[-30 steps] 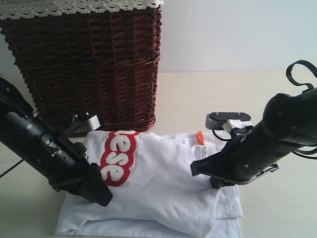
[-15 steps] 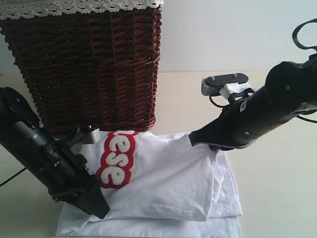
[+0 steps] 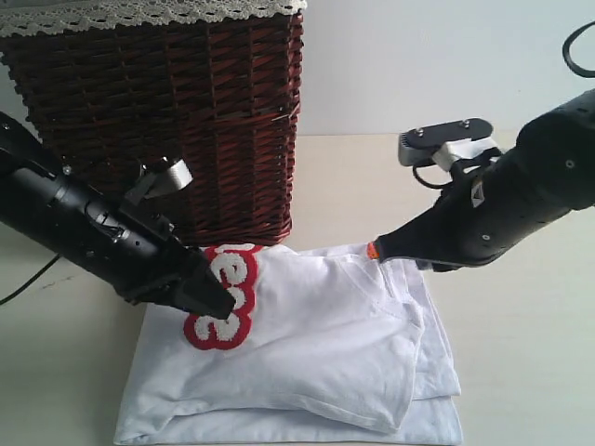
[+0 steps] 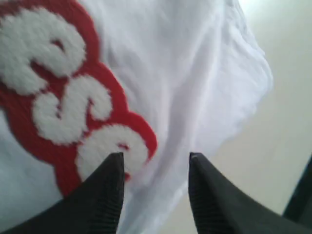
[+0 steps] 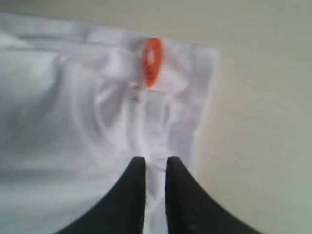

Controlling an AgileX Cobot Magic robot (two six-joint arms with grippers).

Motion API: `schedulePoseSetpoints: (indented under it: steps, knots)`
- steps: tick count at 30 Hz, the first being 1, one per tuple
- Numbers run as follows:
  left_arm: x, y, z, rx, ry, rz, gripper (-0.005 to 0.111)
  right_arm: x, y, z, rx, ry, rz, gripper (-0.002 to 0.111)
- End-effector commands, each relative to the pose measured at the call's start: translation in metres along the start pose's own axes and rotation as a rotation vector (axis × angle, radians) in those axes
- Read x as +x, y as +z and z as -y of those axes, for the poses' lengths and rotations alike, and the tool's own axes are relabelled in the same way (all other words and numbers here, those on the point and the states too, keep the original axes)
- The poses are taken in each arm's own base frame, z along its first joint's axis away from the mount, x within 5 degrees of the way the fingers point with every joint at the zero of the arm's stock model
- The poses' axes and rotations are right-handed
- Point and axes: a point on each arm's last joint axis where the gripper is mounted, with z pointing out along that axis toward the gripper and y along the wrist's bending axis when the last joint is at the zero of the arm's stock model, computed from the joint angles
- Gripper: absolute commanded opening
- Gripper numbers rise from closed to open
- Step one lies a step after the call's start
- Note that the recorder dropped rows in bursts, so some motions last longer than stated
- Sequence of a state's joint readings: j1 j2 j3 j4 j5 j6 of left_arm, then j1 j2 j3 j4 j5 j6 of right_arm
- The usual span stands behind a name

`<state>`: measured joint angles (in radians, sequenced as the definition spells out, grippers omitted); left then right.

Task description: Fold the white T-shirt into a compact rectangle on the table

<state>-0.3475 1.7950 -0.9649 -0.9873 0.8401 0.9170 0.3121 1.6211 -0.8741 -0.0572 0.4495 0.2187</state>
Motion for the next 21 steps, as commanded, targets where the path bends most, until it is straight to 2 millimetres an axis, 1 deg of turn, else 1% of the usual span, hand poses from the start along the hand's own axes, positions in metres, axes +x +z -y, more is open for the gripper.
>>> schedulePoseSetpoints:
  steps: [1, 2, 5, 7, 9, 11, 14, 18, 21]
  knots:
    - [-0.008, 0.011, -0.019, -0.106, -0.038, 0.081, 0.042, 0.008, 0.006, -0.034, -0.249, -0.142, -0.062, 0.0]
    - [-0.006, 0.018, -0.025, -0.114, -0.057, 0.07, 0.042, 0.013, 0.014, -0.041, -0.294, -0.157, -0.103, 0.0]
    - [0.001, 0.033, -0.037, -0.115, -0.099, 0.019, 0.042, 0.027, 0.041, -0.041, -0.296, -0.154, -0.232, 0.0]
    - [0.004, 0.036, -0.039, -0.103, -0.1, -0.007, 0.042, 0.034, 0.056, -0.04, -0.288, -0.15, -0.289, 0.0]
    - [0.007, 0.035, -0.041, -0.114, -0.084, -0.048, 0.042, 0.04, 0.069, -0.039, -0.277, -0.143, -0.323, 0.0]
    - [0.011, 0.032, -0.046, -0.143, -0.075, -0.084, 0.042, 0.043, 0.076, -0.039, -0.28, -0.121, -0.348, 0.0]
    - [0.015, 0.025, -0.056, -0.169, -0.107, -0.107, 0.042, 0.047, 0.083, -0.041, -0.292, -0.087, -0.368, 0.0]
    - [0.018, 0.013, -0.069, -0.155, -0.165, -0.1, 0.042, 0.047, 0.084, -0.043, -0.315, -0.071, -0.368, 0.0]
    - [0.02, 0.006, -0.075, -0.141, -0.196, -0.096, 0.042, 0.041, 0.083, -0.044, -0.318, -0.074, -0.348, 0.0]
